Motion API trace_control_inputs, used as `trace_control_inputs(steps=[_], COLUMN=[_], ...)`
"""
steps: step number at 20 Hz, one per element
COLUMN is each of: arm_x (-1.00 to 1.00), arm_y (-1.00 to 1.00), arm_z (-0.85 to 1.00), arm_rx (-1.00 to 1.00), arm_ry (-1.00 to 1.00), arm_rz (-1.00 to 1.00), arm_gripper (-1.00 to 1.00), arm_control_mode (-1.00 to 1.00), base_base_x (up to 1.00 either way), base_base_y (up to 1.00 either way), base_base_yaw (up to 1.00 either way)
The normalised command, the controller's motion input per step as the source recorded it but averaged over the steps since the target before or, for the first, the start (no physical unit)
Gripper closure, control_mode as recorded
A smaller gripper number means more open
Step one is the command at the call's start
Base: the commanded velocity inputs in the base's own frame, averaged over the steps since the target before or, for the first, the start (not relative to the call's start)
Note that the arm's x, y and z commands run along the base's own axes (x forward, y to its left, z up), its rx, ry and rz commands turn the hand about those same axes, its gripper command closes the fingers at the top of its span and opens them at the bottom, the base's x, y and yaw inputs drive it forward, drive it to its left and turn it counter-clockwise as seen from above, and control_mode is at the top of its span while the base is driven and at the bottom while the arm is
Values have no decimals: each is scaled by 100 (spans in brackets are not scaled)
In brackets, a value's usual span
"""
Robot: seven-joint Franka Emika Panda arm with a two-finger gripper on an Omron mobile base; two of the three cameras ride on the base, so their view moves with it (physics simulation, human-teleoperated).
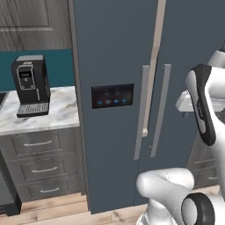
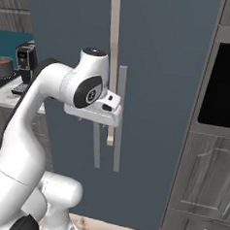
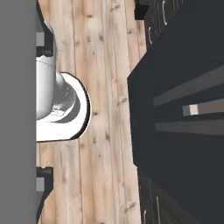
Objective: Retrieve the chicken drumstick from the fridge and place it on the saucepan with marinade on the stove.
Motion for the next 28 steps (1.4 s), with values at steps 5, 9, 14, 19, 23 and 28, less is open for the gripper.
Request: trace_control_inputs(steps=[5, 9, 14, 19, 23, 28], arm_x=[98, 84, 89, 85, 68, 65], arm_y=[5, -1, -10, -23, -22, -6], arm_z=[-18, -6, -23, -37, -39, -36], arm_rx=[0, -1, 0, 0, 0, 0], arm_ry=[-9, 0, 0, 0, -1, -9], arm_rz=[7, 0, 0, 0, 0, 0], arm_gripper=[-100, -100, -100, -100, -100, -100], arm_control_mode=[-100, -100, -100, -100, -100, -100], base_base_x=[0, 0, 0, 0, 0, 0], base_base_y=[0, 0, 0, 0, 0, 0], base_base_yaw=[0, 0, 0, 0, 0, 0])
